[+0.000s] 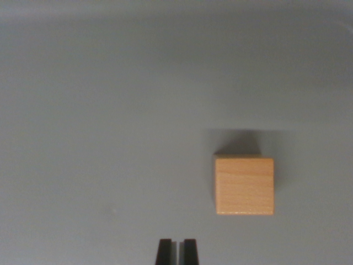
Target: Push wooden cube
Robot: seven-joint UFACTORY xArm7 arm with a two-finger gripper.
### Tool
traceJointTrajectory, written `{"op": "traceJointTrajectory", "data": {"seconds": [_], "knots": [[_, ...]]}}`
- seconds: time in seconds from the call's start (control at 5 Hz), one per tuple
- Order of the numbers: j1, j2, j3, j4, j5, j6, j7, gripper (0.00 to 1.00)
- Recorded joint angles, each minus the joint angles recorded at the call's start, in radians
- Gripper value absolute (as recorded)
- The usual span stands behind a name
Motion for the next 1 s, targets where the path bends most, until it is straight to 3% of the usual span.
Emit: {"op": "traceJointTrajectory", "data": {"seconds": [0.2, 0.4, 0.6, 0.8, 1.0], "knots": [[-0.0061, 0.011, -0.005, -0.038, 0.0006, -0.047, -0.014, 0.0], [-0.0061, 0.011, -0.005, -0.038, 0.0006, -0.047, -0.014, 0.0], [-0.0122, 0.021, -0.01, -0.074, 0.0011, -0.093, -0.028, 0.0], [-0.0122, 0.021, -0.01, -0.074, 0.0011, -0.093, -0.028, 0.0], [-0.0178, 0.031, -0.015, -0.109, 0.0017, -0.136, -0.042, 0.0]]}}
